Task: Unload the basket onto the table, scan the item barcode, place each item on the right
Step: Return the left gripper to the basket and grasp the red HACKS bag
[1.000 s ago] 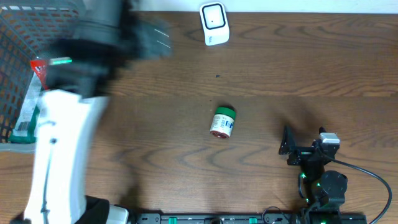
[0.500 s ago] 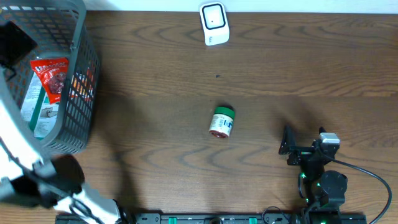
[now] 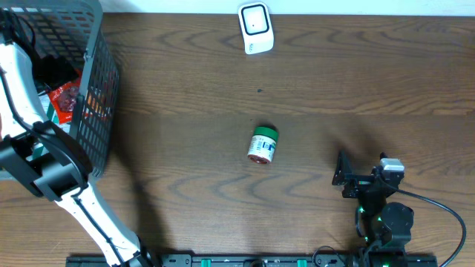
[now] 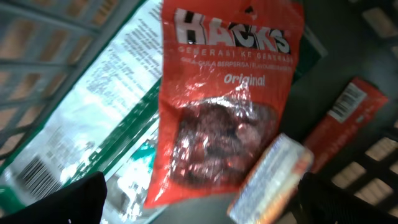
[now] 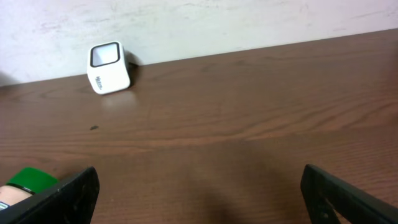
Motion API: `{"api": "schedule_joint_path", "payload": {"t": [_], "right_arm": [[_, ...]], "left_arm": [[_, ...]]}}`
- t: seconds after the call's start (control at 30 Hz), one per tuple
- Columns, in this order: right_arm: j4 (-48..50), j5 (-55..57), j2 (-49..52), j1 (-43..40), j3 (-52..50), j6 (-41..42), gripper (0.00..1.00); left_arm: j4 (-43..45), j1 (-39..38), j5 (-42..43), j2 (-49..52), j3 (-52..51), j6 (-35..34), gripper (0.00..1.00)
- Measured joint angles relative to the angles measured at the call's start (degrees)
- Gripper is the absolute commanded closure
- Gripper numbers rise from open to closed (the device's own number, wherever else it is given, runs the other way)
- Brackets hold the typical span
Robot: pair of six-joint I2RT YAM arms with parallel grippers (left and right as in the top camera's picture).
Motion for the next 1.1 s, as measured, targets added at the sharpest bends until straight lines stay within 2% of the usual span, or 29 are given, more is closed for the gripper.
{"api": "schedule_joint_path", "payload": {"t": [0.17,0.43,0.57,0.77,0.8,0.93,0.97,1.03,1.1], "right_arm": [[0.00,0.00,0.00,0.00,0.00,0.00,0.01],[0.00,0.00,0.00,0.00,0.00,0.00,0.01],[0.00,0.00,0.00,-0.02,0.00,0.00,0.01],[-0.02,0.00,0.00,0.00,0.00,0.00,0.01],[-0.02,0.00,0.00,-0.02,0.00,0.00,0.01],[-0.02,0.00,0.00,0.00,0.00,0.00,0.01],[-0.02,0.00,0.00,-0.02,0.00,0.00,0.01],[-0.02,0.00,0.00,-0.02,0.00,0.00,0.01],[-0.02,0.00,0.00,0.00,0.00,0.00,0.01]], "left_arm": [[1.31,1.09,3.08,3.08,0.00,1.46,0.15],[2.03,5.84,12.85,4.90,0.00,3.69,0.16],[2.58,7.26,14.80,4.94,-0.79,4.20,0.25],[5.25,7.39,15.37,4.96,-4.39,4.35,0.32],[6.03,7.39,15.54,4.96,-5.42,4.28,0.41],[7.85,7.39,16.57,4.94,-7.32,4.15,0.57],[7.96,7.39,16.96,4.94,-7.32,4.33,0.66],[8.04,7.39,17.94,4.87,-7.37,4.44,0.93],[8.02,7.41,18.82,4.61,-7.41,4.07,0.93]]}}
